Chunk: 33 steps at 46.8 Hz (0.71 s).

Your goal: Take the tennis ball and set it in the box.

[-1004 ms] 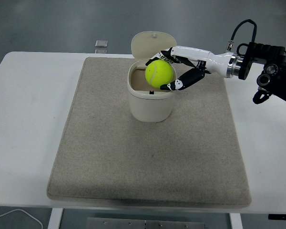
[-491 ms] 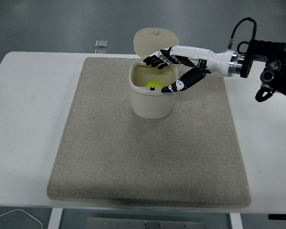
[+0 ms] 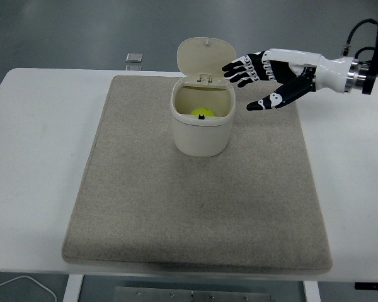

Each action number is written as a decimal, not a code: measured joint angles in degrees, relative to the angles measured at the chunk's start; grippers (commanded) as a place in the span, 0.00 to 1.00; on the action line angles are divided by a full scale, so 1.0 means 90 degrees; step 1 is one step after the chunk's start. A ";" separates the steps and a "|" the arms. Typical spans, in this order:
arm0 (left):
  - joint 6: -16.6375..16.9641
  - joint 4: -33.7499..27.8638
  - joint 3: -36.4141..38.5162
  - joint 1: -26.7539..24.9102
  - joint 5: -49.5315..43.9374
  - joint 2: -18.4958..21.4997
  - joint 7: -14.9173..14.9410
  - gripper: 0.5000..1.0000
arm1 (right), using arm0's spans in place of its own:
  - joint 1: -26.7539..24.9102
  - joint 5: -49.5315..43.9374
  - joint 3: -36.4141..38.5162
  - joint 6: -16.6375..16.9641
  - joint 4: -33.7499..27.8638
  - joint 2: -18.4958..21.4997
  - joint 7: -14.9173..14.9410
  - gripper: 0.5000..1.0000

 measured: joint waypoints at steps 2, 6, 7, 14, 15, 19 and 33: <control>0.0000 0.0000 0.0000 0.0002 0.0000 0.0000 0.0000 0.98 | -0.0090 0.0198 -0.0001 -0.0037 -0.0025 -0.0028 0.0000 0.73; 0.0000 0.0000 0.0000 0.0001 0.0000 0.0000 0.0000 0.98 | -0.0225 0.0656 -0.0010 -0.0182 -0.0122 -0.0051 0.0000 0.73; 0.0000 0.0000 0.0000 0.0002 0.0000 0.0000 0.0000 0.98 | -0.0248 0.0765 -0.0013 -0.0201 -0.0164 -0.0053 -0.0001 0.73; 0.0000 0.0000 0.0000 0.0002 0.0000 0.0000 0.0000 0.98 | -0.0419 0.1178 -0.0020 -0.0239 -0.0533 0.0051 -0.0082 0.73; 0.0000 0.0000 0.0000 0.0001 0.0000 0.0000 0.0000 0.98 | -0.0429 0.1239 -0.0020 -0.0246 -0.0599 0.0060 -0.0131 0.73; -0.0001 0.0000 0.0000 0.0001 0.0000 0.0000 0.0001 0.98 | -0.0523 0.1620 -0.0021 -0.0332 -0.0926 0.0163 -0.0453 0.73; -0.0004 0.0000 0.0000 0.0000 -0.0006 0.0000 0.0000 0.98 | -0.0593 0.2914 -0.0008 -0.1020 -0.1732 0.0744 -0.0979 0.73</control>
